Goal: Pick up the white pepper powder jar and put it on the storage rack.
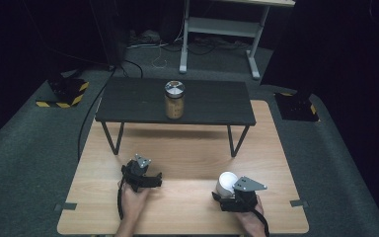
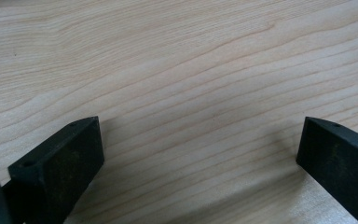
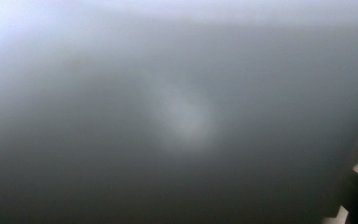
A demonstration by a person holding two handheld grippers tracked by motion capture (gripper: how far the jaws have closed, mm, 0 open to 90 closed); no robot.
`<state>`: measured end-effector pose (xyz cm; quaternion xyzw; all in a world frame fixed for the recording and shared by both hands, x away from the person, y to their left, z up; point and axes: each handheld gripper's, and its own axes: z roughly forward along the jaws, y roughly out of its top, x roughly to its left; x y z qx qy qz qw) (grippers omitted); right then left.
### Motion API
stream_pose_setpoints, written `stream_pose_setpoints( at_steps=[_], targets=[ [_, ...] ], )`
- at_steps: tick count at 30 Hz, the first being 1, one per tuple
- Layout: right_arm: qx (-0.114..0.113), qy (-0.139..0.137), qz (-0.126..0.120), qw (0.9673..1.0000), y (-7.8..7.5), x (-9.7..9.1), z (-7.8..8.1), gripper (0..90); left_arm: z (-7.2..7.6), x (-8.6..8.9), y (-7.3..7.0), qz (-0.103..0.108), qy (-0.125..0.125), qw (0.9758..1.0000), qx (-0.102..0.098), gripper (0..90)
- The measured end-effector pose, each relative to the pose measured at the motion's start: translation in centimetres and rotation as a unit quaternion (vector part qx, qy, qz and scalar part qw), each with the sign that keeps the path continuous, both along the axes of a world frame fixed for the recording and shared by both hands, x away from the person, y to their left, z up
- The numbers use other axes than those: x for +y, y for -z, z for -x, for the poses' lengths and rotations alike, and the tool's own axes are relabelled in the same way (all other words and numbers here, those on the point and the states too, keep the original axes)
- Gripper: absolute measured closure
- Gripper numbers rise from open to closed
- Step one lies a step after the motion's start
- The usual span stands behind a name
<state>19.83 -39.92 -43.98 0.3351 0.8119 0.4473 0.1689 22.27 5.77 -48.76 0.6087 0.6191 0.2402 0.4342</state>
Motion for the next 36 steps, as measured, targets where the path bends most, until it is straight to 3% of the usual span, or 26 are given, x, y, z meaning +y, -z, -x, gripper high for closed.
stream_pose_setpoints(
  at_steps=[19,36],
  targets=[
    [-0.006,0.001,-0.006,1.0000,0.26,-0.29,0.26,29.2,0.00,0.00,0.00,0.000,0.000,1.0000,0.000,0.5],
    [-0.014,0.004,-0.004,0.9999,0.37,-0.15,0.60,30.3,0.00,-0.01,0.01,0.001,0.000,1.0000,0.000,0.4]
  ],
)
